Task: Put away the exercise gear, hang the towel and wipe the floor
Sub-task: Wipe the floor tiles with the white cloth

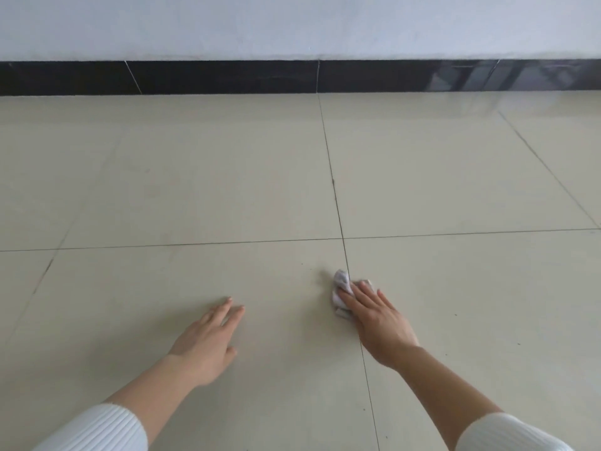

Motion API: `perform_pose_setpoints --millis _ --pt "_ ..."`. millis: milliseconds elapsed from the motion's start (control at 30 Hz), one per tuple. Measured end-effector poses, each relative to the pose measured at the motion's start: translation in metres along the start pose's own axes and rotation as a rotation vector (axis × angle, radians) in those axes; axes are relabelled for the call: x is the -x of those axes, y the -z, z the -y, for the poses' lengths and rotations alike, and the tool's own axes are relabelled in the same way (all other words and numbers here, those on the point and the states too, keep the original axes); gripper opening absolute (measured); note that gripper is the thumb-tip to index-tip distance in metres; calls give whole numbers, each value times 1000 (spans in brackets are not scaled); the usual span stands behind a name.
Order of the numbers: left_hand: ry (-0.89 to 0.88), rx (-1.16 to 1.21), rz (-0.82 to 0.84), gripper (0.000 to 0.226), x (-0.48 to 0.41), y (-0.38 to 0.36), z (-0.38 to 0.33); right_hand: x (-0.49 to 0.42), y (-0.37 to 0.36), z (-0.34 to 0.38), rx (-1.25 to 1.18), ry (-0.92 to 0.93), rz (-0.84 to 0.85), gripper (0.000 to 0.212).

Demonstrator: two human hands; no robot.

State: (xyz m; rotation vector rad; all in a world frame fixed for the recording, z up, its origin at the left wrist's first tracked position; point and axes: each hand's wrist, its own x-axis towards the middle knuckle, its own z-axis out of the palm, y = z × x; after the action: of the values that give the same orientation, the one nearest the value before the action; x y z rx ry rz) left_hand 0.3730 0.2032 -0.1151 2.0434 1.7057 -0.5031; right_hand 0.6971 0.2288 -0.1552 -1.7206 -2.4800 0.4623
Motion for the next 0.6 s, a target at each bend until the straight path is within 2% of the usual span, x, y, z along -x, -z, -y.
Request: perform_pose_setpoints --millis 133,200,233,333,500,567,600 --pt "20 5 -11 75 -2 5 -1 17 11 -35 22 -510 -53 71" --pt "48 1 -8 79 -3 5 -2 23 9 -24 -10 -623 -64 70" --pt "66 -4 -1 80 -5 4 -2 25 5 -12 -46 -612 -77 68" --pt "114 1 13 81 -11 2 3 33 -11 35 -118 -327 -99 66" --pt "155 36 13 85 -16 -1 8 32 -36 94 -103 228 51 55" --pt "191 64 5 86 -15 -2 12 22 -39 87 -36 331 26 56" --pt "215 80 3 88 -14 -3 15 16 -38 78 -9 317 6 55"
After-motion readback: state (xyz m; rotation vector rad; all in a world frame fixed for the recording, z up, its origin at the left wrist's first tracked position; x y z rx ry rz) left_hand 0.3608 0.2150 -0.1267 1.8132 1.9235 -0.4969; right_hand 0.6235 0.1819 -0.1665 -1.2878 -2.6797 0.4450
